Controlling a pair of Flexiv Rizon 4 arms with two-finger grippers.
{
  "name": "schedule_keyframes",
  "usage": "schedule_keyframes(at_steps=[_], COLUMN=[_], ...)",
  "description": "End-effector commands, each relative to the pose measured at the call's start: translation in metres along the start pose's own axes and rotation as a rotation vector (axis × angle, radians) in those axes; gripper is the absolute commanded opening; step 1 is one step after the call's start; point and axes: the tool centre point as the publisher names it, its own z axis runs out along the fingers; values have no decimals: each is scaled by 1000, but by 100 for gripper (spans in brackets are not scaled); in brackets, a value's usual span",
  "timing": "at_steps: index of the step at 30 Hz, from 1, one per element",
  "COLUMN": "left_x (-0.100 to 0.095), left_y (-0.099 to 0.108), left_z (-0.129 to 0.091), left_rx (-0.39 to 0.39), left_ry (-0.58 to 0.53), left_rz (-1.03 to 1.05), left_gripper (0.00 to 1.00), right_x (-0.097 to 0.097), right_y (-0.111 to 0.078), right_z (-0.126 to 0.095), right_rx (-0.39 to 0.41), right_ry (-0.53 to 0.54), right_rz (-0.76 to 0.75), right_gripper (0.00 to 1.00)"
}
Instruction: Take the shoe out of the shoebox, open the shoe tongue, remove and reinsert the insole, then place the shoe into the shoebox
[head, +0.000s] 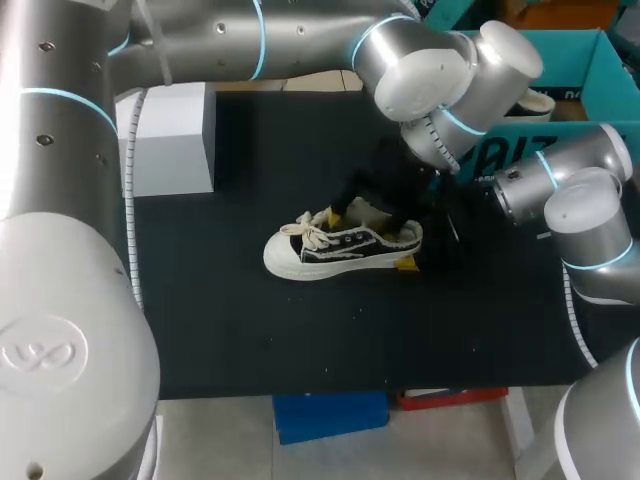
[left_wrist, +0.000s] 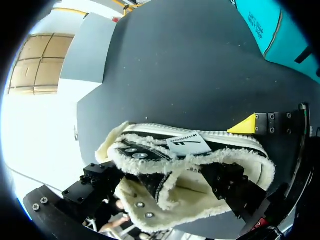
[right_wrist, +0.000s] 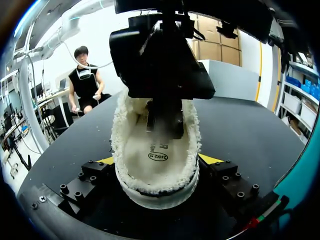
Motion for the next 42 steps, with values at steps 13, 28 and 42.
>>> schedule_keyframes(at_steps=[13,28,42], left_x=[-6,-29,-73], left_y=[2,4,-3], left_z=[-8,-37,-49], left_rx=[34,45,66], left_ry=[3,82,165], left_rz=[17,-27,-88], left_gripper=[0,0,0], right_x=[0,0,0], right_y=[0,0,0], right_z=[2,2,2], right_rx=[2,2,2], right_ry=[0,0,0], right_rz=[1,1,1], right_gripper=[0,0,0])
